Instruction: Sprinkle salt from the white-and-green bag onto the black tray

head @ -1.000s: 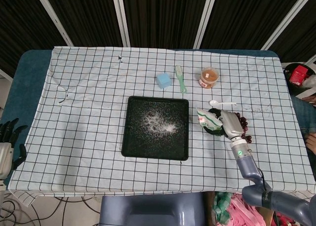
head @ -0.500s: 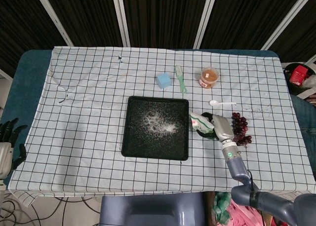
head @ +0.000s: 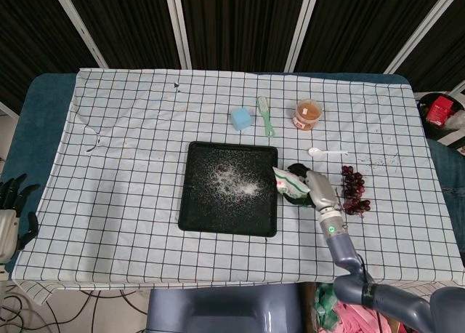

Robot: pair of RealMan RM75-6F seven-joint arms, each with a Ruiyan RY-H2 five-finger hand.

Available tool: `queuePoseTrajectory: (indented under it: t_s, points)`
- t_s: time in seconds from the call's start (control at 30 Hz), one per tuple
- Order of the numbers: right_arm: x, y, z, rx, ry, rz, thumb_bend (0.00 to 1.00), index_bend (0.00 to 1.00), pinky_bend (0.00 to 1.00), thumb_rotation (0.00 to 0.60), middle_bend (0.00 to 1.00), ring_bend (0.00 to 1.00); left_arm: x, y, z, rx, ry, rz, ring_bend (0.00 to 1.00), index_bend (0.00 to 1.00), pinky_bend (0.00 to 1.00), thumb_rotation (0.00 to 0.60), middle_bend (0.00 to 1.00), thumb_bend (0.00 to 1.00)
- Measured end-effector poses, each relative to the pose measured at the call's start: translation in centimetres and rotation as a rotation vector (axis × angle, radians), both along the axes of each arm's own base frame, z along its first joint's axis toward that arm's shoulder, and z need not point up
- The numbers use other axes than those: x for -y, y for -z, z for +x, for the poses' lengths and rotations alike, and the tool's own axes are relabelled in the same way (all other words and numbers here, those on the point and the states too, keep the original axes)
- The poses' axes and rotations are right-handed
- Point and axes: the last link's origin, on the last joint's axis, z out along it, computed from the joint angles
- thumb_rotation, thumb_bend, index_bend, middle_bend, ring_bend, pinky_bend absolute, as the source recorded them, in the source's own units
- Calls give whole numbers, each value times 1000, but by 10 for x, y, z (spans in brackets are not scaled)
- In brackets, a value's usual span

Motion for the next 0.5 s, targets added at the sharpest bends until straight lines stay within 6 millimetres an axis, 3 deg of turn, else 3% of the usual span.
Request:
queuePoseTrajectory:
  t_s: [0.5]
  points:
    - [-12, -14, -2, 48, 18, 13, 131, 291, 398, 600, 150, 227, 0, 0, 0, -4, 0, -1, 0, 201, 0, 600, 38, 662]
